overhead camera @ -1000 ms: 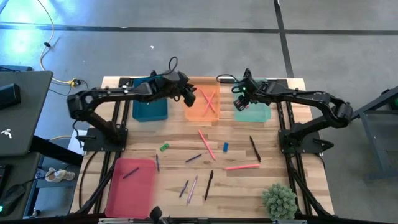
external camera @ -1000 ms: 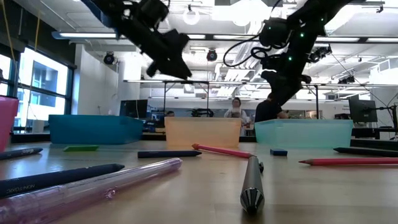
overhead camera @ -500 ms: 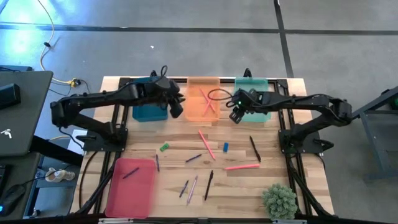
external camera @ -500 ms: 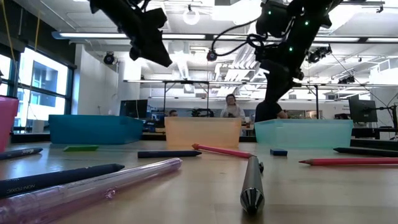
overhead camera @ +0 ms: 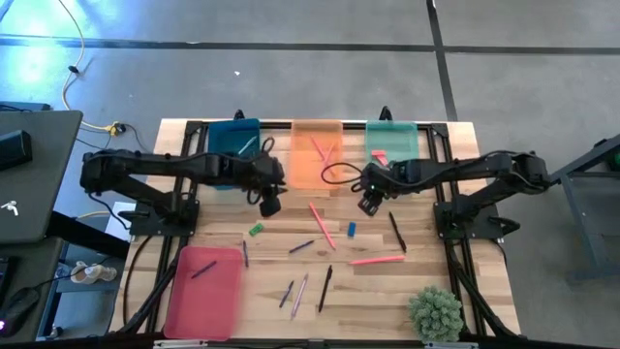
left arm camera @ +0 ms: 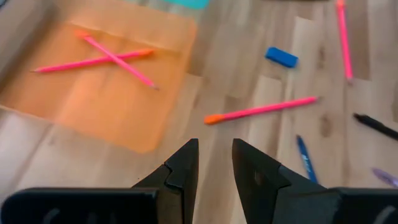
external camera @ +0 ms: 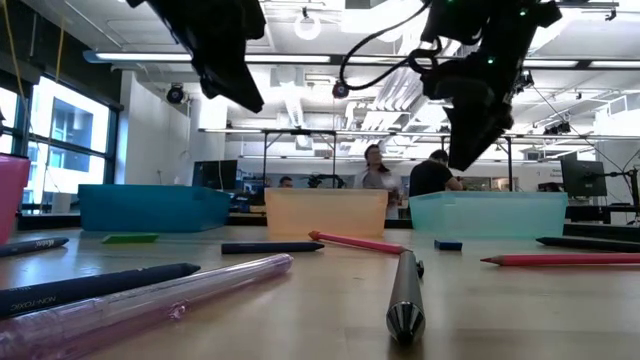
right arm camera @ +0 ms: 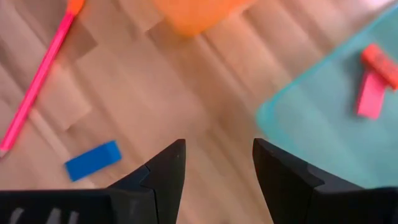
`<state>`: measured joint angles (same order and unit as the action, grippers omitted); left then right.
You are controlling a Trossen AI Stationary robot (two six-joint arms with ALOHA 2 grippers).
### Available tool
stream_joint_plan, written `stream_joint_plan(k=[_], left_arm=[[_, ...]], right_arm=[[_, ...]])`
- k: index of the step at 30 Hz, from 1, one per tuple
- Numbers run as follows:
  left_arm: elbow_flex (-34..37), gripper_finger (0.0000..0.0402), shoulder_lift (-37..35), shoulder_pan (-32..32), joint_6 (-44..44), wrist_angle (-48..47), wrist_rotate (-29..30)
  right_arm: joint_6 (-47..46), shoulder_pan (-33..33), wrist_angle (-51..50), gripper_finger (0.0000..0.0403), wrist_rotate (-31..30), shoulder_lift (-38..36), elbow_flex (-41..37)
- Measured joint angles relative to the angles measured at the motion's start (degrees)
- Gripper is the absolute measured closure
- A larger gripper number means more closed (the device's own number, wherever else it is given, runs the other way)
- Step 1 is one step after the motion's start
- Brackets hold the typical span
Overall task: Sort crayons/erasers/pens/pencils in bins
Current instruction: Put the top black pen into the blue bin
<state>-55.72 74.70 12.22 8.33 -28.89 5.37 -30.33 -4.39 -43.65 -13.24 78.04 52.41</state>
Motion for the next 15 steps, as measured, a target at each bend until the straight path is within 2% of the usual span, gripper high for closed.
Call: stream_joint_plan(k=[7,15], left_arm=[[2.12,0.0316,0.00,-4.30,0.72,0.47,0.05],[2.44,0.0316,0.00,-5.26,1.55,0.40,2.12]], right_arm=[[-9.51,5.46,-1.67,0.0222,0.38,-0.02,-3.77],[-23.20,12.54,-5.73,0.0222,1.95,-0.02,-5.49]])
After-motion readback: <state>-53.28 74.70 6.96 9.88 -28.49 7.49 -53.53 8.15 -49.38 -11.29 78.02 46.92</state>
